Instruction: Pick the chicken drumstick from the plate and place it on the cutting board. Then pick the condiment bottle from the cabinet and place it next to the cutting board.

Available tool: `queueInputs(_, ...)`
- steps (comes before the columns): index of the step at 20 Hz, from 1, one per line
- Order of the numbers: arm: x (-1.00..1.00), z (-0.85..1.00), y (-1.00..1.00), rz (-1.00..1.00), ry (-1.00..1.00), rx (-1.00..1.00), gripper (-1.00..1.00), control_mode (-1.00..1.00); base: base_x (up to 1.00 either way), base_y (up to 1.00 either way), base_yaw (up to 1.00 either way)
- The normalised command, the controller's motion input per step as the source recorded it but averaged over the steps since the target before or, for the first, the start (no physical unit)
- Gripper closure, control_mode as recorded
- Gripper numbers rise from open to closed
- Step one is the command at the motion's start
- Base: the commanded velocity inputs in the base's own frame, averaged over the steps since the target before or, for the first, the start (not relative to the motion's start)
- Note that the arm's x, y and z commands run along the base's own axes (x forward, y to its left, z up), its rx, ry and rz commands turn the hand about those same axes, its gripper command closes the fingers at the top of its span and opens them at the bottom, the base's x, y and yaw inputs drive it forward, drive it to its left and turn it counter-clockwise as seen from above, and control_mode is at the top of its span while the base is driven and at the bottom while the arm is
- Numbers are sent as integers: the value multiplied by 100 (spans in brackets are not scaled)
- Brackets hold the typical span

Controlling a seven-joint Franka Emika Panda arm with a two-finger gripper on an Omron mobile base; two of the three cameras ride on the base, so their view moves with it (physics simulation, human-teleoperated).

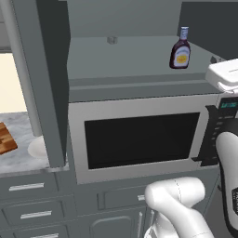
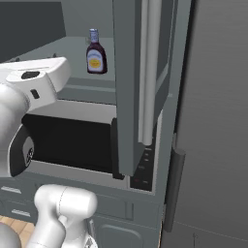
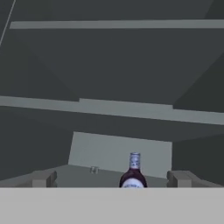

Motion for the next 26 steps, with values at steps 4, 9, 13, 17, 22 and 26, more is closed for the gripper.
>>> queueInputs(4,11,0,-7,-1,0,1,-100,-100,0,0,0)
queueInputs(9,11,0,-3,-1,0,0,-100,-100,0,0,0)
queueInputs(13,14,0,-1,-1,0,0,-100,-100,0,0,0)
queueInputs(17,18,0,-1,-1,0,0,-100,-100,0,0,0)
queueInputs(22,22,0,-4,-2,0,0,-100,-100,0,0,0)
queueInputs(26,24,0,-3,-1,0,0,-100,-100,0,0,0)
